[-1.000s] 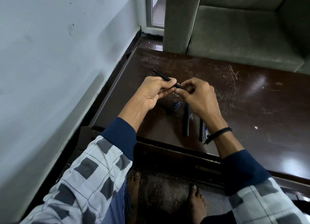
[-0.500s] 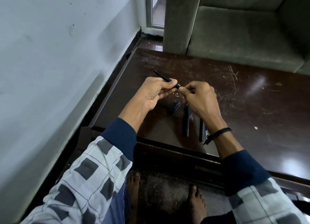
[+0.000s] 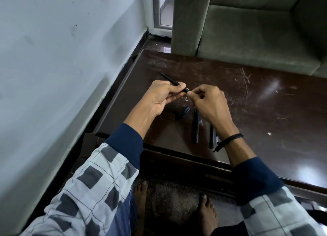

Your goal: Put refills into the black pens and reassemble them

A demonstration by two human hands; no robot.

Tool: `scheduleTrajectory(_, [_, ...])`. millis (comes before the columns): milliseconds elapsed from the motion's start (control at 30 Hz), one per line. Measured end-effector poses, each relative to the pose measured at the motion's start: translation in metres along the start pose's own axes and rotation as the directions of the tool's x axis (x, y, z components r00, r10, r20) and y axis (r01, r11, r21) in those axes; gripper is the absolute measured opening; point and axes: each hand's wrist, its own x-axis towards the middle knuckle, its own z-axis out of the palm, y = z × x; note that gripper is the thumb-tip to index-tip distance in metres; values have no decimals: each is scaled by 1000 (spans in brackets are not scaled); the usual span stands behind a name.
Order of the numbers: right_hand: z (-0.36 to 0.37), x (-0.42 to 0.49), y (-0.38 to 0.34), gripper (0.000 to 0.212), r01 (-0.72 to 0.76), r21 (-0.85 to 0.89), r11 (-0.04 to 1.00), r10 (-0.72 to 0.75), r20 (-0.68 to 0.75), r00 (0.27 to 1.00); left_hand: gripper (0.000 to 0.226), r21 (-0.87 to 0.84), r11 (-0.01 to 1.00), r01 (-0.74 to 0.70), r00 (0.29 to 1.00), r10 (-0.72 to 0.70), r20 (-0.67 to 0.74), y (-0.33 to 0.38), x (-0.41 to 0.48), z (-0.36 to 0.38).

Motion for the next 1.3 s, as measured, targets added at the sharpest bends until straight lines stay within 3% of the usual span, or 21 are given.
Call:
scheduleTrajectory(300, [-2,0,0,21,-34,-12,999,35,75,997,8,14,1000,7,1000,-7,1,-3,0,1])
scheduleTrajectory(800, [-2,-3,-2,16,18,-21,1000,-18,-1,1000,13,8,1000,1,1000,-1,12,-2,-1,1])
scheduleTrajectory(1033, [-6,0,-1,22,-55,62,997,49,103,994,11,17,1000,7,1000,-7,14,-2,-1,2])
scheduleTrajectory(1200, [-3,-2,-3,16,-5,-17,1000,6,49,999,14,26,1000,2,1000,-2,19,-2,-2,1])
scheduleTrajectory(1300, [-4,-1,-2,22,-59,45,997,54,96,994,11,41,999,5,1000,-6,21,-3,-2,3])
